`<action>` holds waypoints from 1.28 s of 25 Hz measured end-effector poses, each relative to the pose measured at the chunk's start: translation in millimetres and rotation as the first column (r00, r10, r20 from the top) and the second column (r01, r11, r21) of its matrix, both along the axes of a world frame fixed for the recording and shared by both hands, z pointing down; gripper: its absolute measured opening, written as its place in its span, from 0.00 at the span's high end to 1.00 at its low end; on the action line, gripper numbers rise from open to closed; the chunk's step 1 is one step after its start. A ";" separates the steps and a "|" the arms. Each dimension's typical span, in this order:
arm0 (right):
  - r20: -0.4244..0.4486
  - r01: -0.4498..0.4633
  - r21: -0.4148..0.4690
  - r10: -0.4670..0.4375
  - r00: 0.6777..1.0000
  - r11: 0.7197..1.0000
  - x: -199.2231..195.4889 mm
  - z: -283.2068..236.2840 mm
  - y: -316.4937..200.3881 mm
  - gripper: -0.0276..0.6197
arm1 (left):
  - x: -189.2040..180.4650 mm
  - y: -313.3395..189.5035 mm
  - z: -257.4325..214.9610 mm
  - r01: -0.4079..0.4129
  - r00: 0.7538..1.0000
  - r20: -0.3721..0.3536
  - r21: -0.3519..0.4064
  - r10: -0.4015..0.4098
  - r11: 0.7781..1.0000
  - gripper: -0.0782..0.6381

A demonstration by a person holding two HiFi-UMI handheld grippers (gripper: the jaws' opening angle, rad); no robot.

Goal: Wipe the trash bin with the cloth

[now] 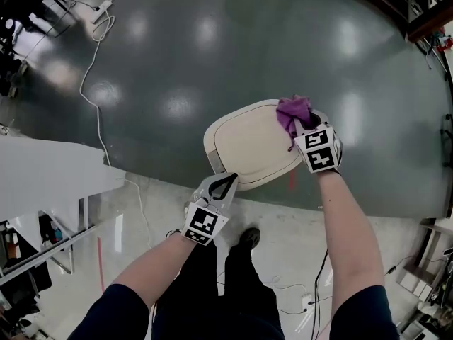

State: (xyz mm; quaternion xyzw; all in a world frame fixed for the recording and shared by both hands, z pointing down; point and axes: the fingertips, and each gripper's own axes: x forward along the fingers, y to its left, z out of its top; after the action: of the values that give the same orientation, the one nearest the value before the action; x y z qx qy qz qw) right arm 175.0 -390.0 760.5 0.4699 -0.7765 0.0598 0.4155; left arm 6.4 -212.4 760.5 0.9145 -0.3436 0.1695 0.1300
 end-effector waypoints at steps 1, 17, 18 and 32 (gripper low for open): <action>-0.003 -0.017 -0.002 0.017 1.000 1.000 6.1 0.9 2.2 0.85 | -0.2 0.1 0.0 0.000 1.000 0.000 0.000 0.000 1.000 0.90; -0.065 0.306 0.039 -0.304 0.951 0.951 -135.2 -11.9 53.8 0.85 | -7.4 9.9 2.6 0.010 1.000 -0.018 -0.010 -0.010 1.000 0.90; -0.073 0.348 0.036 -0.344 0.936 0.937 -150.0 -10.9 60.0 0.85 | -8.4 10.7 2.9 0.012 1.000 -0.020 -0.011 -0.012 1.000 0.90; -0.090 0.561 0.005 -0.559 0.824 0.828 -186.2 -8.6 109.3 0.85 | -19.8 14.2 5.6 0.049 0.999 -0.017 -0.012 -0.050 0.999 0.90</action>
State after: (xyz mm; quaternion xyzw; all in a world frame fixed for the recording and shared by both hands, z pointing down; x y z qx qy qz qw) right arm -11.3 -280.7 751.9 0.2300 -0.8626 -0.0968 0.4401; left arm -13.5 -198.2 766.1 0.9064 -0.3640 0.1604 0.1425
